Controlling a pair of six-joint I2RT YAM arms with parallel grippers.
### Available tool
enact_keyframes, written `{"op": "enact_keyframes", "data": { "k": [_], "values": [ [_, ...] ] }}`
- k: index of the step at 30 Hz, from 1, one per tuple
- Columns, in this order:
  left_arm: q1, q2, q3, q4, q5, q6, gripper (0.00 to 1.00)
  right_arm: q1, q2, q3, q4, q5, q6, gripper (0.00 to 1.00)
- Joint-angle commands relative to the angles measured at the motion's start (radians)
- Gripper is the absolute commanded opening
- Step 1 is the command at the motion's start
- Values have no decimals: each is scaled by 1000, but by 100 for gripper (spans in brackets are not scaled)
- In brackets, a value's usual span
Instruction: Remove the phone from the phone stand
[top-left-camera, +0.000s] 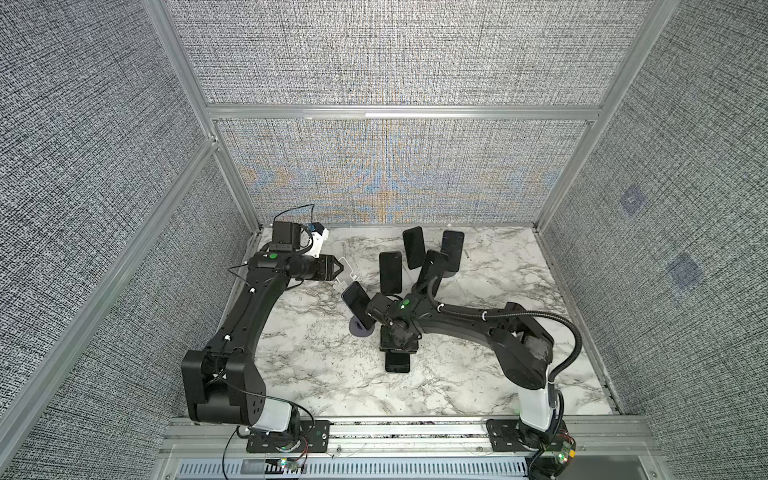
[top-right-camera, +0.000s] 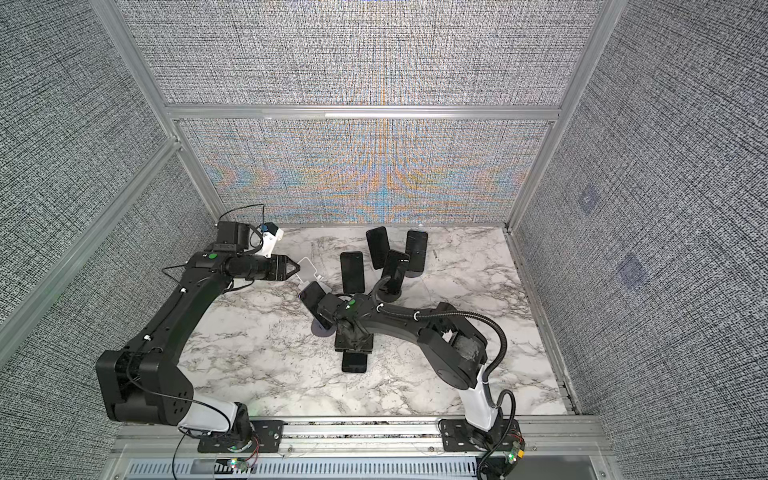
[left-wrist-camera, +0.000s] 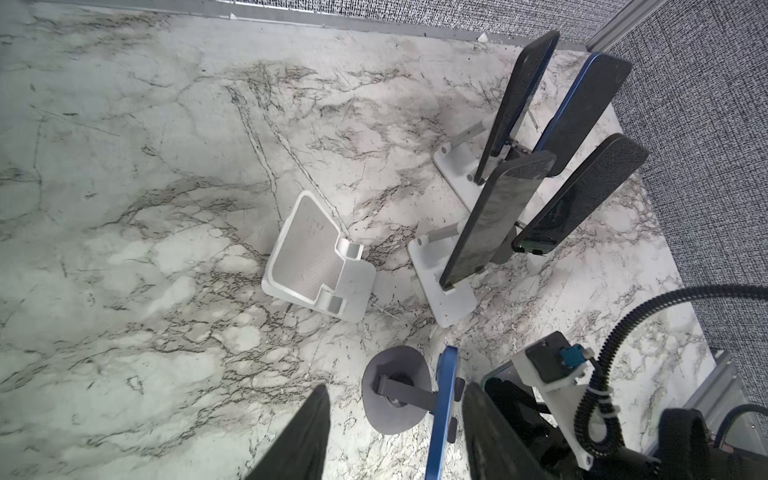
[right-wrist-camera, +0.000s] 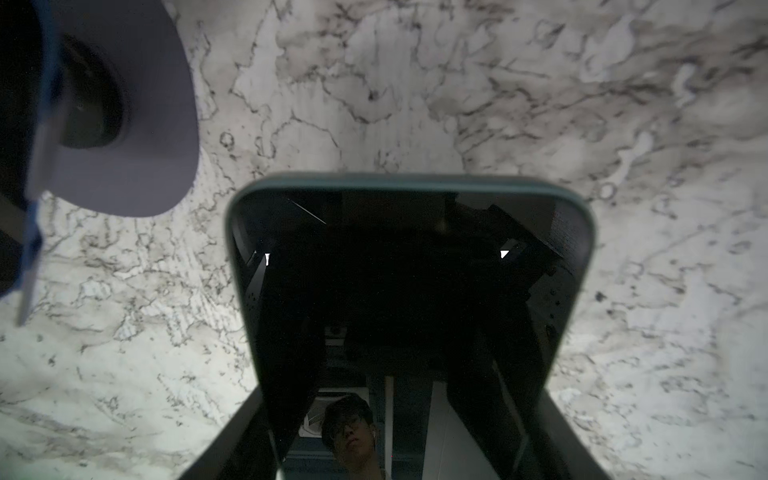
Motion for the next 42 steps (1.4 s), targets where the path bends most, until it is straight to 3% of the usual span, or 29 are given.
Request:
{"op": "enact_keyframes", "data": {
  "k": [1, 11, 25, 33, 42],
  "values": [
    [2, -4, 5, 0, 13, 11, 53, 4, 4, 12, 15, -17, -10, 24],
    [5, -6, 3, -2, 11, 11, 53, -1, 49, 18, 42, -17, -41, 30],
    [7, -2, 3, -14, 10, 20, 53, -1, 56, 11, 35, -14, -42, 62],
    [6, 13, 12, -28, 23, 21, 55, -1, 57, 18, 28, -12, -42, 71],
    [7, 16, 22, -54, 42, 47, 58, -1, 41, 24, 12, -5, -75, 72]
  ]
}}
